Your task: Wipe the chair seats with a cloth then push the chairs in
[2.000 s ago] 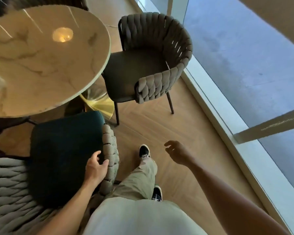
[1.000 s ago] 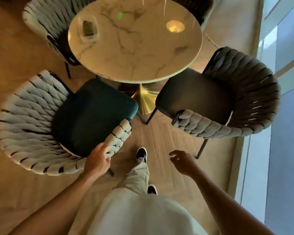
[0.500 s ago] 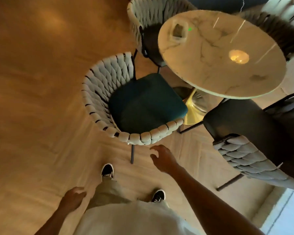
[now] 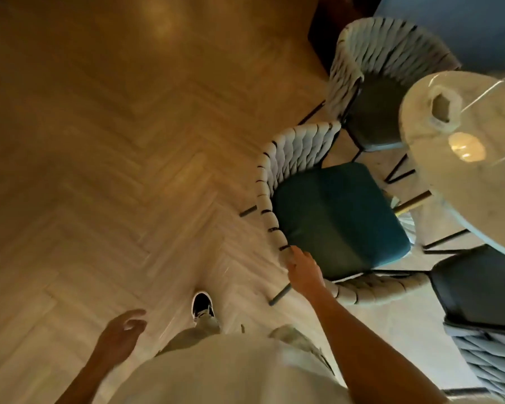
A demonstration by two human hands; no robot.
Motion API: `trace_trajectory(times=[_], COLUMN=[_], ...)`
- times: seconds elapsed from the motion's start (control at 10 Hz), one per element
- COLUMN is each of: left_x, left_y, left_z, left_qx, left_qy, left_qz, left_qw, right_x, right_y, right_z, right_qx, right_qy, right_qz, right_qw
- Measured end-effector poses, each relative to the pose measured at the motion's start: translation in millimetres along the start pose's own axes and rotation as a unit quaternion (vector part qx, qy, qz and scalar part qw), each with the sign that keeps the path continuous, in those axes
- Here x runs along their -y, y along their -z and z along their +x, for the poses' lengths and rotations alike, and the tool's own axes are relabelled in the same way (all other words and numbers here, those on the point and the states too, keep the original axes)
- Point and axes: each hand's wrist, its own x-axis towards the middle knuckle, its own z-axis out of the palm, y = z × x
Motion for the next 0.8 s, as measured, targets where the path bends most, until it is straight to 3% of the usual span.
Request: trace_trajectory(times=[0.3,0.5,0.6,0.7,0.8], left_x=[-89,-130,-152,-179,-221], left_y=[70,93,113,138,165], left_z=[103,164,207,256,299], left_qx=[0.009,0.031,0.033,0.018,-0.001], left_qy=[-0.087,-0.092,-0.088,-0.103,-0.100], left_qz=[0.010,-0.008,0.008,0.021,0.011], left_qw=[0.996,0.995,0.996,0.994,0.995], right_x=[3,37,84,155,235], right_y=[-7,7,11,42,80], right_z=[7,68,122,182,244], right_qx=[-0.034,0.083,-0.010,-0.137,-0.120], right_qy=[-0.083,-0.150,-0.163,-0.111,-0.058], right_qz=[0.054,0.156,0.205,0.205,0.154], right_qw=[0.995,0.973,0.965,0.963,0.979])
